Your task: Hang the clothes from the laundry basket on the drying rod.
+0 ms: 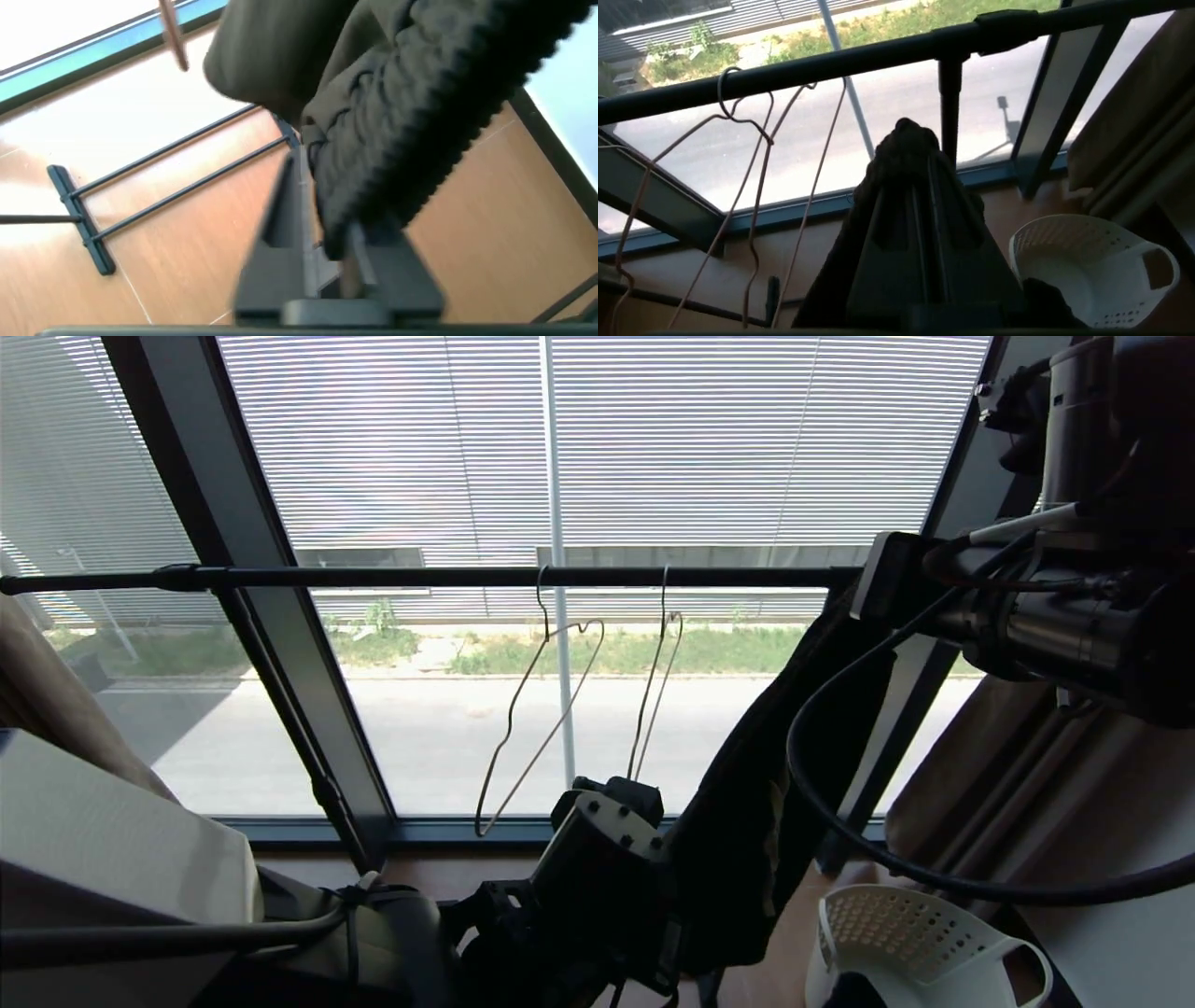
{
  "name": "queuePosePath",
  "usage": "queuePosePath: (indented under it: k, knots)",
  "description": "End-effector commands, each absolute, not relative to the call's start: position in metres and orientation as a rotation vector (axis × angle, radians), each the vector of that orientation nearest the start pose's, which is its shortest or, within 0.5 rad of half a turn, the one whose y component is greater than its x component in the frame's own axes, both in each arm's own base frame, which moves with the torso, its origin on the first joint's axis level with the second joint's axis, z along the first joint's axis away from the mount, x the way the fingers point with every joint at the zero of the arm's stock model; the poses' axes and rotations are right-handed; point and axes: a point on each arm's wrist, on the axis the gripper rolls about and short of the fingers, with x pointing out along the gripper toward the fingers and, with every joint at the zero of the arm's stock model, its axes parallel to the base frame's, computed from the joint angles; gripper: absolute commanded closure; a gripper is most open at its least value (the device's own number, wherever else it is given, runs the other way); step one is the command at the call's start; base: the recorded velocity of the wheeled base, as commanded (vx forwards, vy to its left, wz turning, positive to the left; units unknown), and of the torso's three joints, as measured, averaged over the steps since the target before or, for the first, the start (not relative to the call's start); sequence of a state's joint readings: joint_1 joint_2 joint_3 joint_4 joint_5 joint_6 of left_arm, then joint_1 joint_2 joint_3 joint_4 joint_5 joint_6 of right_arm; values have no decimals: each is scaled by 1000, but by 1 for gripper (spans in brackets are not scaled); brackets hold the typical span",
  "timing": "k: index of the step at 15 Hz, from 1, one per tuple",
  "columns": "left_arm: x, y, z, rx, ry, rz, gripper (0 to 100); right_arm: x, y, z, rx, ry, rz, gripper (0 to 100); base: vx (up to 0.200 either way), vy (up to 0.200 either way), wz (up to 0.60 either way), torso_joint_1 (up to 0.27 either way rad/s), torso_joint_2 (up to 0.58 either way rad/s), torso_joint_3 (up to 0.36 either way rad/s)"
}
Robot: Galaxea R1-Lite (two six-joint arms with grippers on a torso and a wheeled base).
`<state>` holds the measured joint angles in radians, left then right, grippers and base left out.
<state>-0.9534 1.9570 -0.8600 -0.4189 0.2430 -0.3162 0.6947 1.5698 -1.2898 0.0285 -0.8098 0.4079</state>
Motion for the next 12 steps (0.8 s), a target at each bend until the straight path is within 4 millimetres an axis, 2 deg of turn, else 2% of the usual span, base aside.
queuePosePath:
  k: [1,3,4,6,8,10,12]
  knots:
    - [193,-248,118,54,622,-566,100,206,147,297,198,191,-163,100,0,0,0,0,0,0]
    - [193,-231,140,7,564,-545,100,190,135,285,175,217,-154,100,0,0,0,0,0,0]
    - [194,-229,142,3,560,-542,100,189,134,285,174,218,-151,100,0,0,0,0,0,0]
    - [208,-208,158,-32,507,-473,100,167,120,267,132,274,-67,100,0,0,0,0,0,0]
    - [220,-199,163,-34,484,-438,100,151,119,244,88,337,2,100,0,0,0,0,0,0]
    - [228,-196,169,-34,460,-424,100,139,119,231,54,376,64,100,0,0,0,0,0,0]
    - [229,-198,172,-17,446,-432,100,136,122,226,43,396,99,100,0,0,0,0,0,0]
